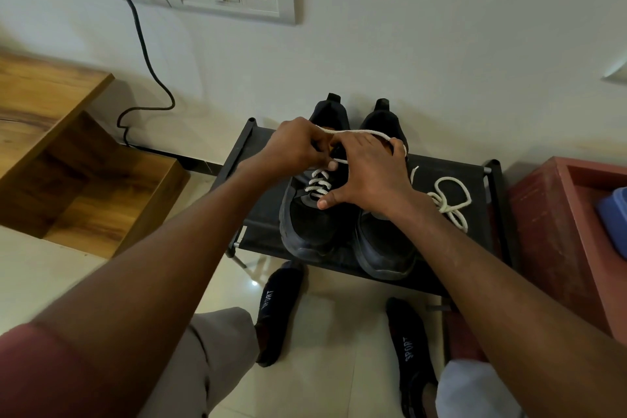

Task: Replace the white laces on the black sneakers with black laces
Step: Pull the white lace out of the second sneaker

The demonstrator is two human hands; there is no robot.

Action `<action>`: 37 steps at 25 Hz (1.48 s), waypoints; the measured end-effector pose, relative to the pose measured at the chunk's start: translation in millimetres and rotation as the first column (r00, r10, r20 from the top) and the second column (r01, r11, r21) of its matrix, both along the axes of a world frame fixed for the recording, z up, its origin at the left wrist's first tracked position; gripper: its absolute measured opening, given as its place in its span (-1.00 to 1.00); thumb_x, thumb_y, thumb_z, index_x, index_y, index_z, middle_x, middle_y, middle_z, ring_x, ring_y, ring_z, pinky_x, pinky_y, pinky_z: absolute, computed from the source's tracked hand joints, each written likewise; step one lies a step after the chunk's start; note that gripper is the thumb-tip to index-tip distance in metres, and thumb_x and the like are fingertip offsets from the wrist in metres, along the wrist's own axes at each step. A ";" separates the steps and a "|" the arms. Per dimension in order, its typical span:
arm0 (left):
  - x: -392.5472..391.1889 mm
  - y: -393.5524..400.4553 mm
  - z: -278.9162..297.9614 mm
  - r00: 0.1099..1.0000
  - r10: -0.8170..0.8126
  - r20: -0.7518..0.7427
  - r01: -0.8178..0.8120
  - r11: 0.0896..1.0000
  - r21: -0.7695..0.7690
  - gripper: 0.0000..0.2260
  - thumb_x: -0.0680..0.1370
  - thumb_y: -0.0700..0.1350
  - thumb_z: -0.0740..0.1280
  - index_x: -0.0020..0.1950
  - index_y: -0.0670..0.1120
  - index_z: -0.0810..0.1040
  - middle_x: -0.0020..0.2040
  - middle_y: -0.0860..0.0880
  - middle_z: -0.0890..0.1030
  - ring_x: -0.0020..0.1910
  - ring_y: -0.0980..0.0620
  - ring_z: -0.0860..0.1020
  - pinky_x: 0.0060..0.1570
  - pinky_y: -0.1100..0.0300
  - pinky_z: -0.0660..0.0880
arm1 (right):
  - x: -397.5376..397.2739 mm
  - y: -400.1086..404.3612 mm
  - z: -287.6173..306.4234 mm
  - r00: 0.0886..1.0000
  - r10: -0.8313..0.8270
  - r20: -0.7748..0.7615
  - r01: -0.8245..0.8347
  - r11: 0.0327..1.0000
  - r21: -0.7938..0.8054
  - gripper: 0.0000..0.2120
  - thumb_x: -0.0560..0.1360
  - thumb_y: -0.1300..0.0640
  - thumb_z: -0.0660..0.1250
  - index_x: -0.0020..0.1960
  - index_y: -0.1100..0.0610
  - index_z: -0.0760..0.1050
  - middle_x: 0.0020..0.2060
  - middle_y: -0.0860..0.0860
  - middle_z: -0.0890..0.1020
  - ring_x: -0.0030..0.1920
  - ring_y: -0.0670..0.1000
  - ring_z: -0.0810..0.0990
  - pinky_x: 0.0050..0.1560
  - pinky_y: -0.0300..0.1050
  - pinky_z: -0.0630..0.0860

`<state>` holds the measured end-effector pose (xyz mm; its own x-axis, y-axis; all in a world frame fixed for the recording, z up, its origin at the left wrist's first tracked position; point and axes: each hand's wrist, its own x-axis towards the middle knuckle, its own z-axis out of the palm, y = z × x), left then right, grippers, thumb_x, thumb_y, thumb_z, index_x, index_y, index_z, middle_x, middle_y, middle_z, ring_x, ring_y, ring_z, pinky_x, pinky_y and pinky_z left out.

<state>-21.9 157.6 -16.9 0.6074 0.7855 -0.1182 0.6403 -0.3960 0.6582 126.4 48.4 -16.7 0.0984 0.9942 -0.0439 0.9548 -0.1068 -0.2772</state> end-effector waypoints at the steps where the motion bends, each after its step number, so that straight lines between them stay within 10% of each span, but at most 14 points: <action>1: -2.1 -1.7 0.6 0.996 0.035 0.076 -0.028 0.995 -0.091 -0.80 0.38 -0.11 0.65 -0.24 -0.16 0.67 -0.27 -0.09 0.67 -0.28 0.03 0.58 -0.18 0.11 0.50 | 0.6 0.0 0.4 1.000 -0.002 -0.004 0.002 1.000 -0.003 0.07 0.19 -0.45 0.58 0.56 -0.13 0.25 0.55 -0.08 0.38 0.61 0.04 0.24 0.57 0.39 0.00; 6: -26.6 0.8 2.0 0.924 0.233 0.303 -0.058 0.869 -0.492 -0.86 0.56 -0.23 0.48 -0.16 -0.20 0.58 -0.21 -0.16 0.63 -0.16 -0.02 0.60 -0.05 0.15 0.52 | -1.1 2.4 2.3 1.000 0.005 0.011 -0.005 1.000 -0.029 0.06 0.15 -0.45 0.59 0.52 -0.12 0.27 0.53 -0.08 0.40 0.58 0.03 0.27 0.55 0.38 0.01; 10: -21.1 -3.8 10.5 0.992 -0.047 -0.116 0.051 0.998 0.031 -0.79 0.53 0.05 0.53 -0.15 0.02 0.55 -0.20 -0.02 0.62 -0.20 0.06 0.56 -0.15 0.12 0.47 | -1.1 2.0 0.8 0.999 0.006 0.036 -0.006 1.000 -0.007 0.07 0.16 -0.46 0.58 0.53 -0.10 0.28 0.53 -0.07 0.40 0.59 0.04 0.27 0.56 0.39 -0.02; 14: -5.4 -11.9 24.3 0.991 -0.086 -0.100 0.106 0.973 0.206 -0.74 0.48 -0.09 0.56 -0.26 0.11 0.52 -0.31 0.13 0.57 -0.26 0.09 0.53 -0.29 0.19 0.33 | -0.5 0.7 0.6 0.999 0.008 0.037 -0.008 1.000 -0.006 0.10 0.17 -0.48 0.57 0.56 -0.10 0.26 0.55 -0.07 0.39 0.60 0.03 0.26 0.57 0.41 -0.04; 17: -15.1 -6.4 17.5 0.955 0.137 0.262 -0.078 0.972 -0.223 -0.82 0.53 -0.20 0.53 -0.18 -0.17 0.57 -0.25 -0.03 0.67 -0.26 0.15 0.61 -0.21 0.25 0.47 | 0.0 0.7 1.5 0.999 0.004 0.036 -0.004 1.000 -0.016 0.08 0.17 -0.47 0.57 0.55 -0.11 0.27 0.54 -0.07 0.40 0.60 0.04 0.27 0.56 0.41 -0.04; 20: -34.7 -1.3 9.2 0.819 0.456 0.348 -0.184 0.784 -0.593 -0.81 0.58 -0.09 0.48 -0.16 -0.14 0.58 -0.12 -0.19 0.71 -0.16 -0.05 0.63 -0.15 0.11 0.48 | -1.8 2.2 2.4 0.999 0.006 0.044 -0.006 1.000 -0.016 0.05 0.16 -0.49 0.56 0.51 -0.12 0.30 0.54 -0.08 0.40 0.60 0.04 0.26 0.56 0.40 -0.04; 25: -31.0 -2.8 14.6 0.992 0.113 0.060 -0.114 0.993 0.017 -0.70 0.45 0.18 0.57 -0.11 -0.03 0.66 -0.37 0.13 0.57 -0.38 0.27 0.51 -0.31 0.34 0.35 | -2.6 1.8 2.0 0.999 0.008 0.052 -0.007 1.000 -0.015 0.06 0.18 -0.48 0.56 0.53 -0.11 0.28 0.54 -0.09 0.40 0.60 0.04 0.26 0.57 0.39 -0.05; 32: -9.1 -10.4 22.2 0.970 0.057 -0.238 0.023 0.947 0.322 -0.80 0.49 0.06 0.53 -0.19 -0.01 0.62 -0.27 0.03 0.62 -0.21 -0.04 0.59 -0.23 0.13 0.37 | -3.4 3.0 0.8 0.997 0.024 0.076 -0.021 0.999 -0.030 0.10 0.18 -0.49 0.55 0.56 -0.08 0.25 0.56 -0.08 0.37 0.61 0.04 0.26 0.56 0.42 -0.04; 35: -7.2 -11.5 32.2 0.980 0.189 0.062 -0.186 0.981 -0.048 -0.84 0.56 -0.06 0.51 -0.14 -0.12 0.68 -0.25 -0.02 0.67 -0.32 0.14 0.59 -0.29 0.24 0.43 | -2.5 2.7 1.2 0.998 0.016 0.061 -0.015 0.999 -0.028 0.09 0.18 -0.48 0.56 0.55 -0.07 0.26 0.55 -0.06 0.39 0.60 0.06 0.27 0.56 0.43 -0.04; 37: -13.4 -12.9 44.8 0.833 0.475 0.283 -0.268 0.795 -0.544 -0.81 0.62 -0.11 0.44 -0.09 -0.21 0.64 -0.15 -0.15 0.70 -0.33 0.13 0.65 -0.36 0.29 0.48 | -2.0 3.0 2.0 0.998 0.019 0.062 -0.016 0.999 -0.038 0.10 0.18 -0.48 0.56 0.55 -0.06 0.26 0.56 -0.04 0.38 0.60 0.08 0.26 0.56 0.43 -0.03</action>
